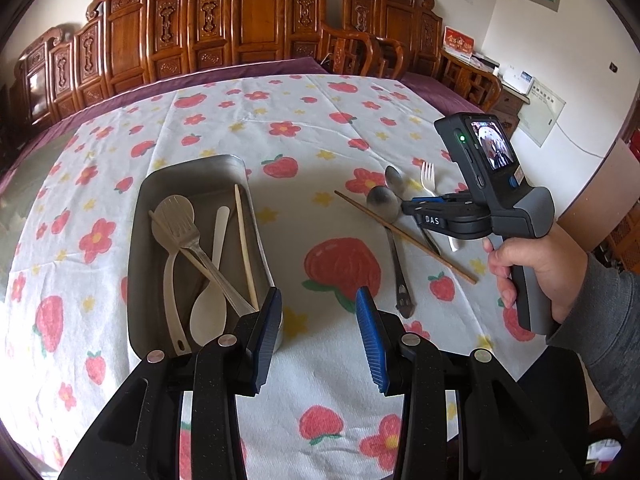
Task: Organize utensils
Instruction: 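Grasp a metal spoon with the right gripper while the left gripper reaches toward a chopstick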
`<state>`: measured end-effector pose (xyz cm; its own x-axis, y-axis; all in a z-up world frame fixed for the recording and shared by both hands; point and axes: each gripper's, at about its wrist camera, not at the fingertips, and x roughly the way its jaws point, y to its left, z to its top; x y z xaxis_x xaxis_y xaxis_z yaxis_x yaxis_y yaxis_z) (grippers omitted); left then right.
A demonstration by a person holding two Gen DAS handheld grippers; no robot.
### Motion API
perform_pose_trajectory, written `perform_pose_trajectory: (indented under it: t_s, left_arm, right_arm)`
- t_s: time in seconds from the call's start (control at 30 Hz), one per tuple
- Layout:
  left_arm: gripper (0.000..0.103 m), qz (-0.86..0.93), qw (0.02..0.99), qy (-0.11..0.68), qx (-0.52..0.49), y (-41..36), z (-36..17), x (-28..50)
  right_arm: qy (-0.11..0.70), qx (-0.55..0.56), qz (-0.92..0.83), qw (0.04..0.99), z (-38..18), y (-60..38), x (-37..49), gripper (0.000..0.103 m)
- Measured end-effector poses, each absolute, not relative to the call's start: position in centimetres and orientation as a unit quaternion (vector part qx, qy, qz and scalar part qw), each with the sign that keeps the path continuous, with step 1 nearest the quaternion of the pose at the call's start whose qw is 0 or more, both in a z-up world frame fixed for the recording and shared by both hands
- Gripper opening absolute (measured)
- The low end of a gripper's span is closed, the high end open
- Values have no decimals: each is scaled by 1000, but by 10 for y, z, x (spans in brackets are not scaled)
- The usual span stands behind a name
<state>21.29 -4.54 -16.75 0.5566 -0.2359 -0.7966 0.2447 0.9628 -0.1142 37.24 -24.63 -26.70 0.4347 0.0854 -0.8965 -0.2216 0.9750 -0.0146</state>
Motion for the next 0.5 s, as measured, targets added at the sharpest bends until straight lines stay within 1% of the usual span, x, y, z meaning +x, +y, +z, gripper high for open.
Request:
perform_pose_trajectory:
  t_s: [0.27,0.5]
  left_arm:
    - [37,-135,880,455,11,-53,-171,214]
    - [37,-139,875,464,23,-78,-178,220]
  right_arm:
    - [518,-52,109,847,-260,-253,365,3]
    - [479,-45,139,866,-221,-270,340,3]
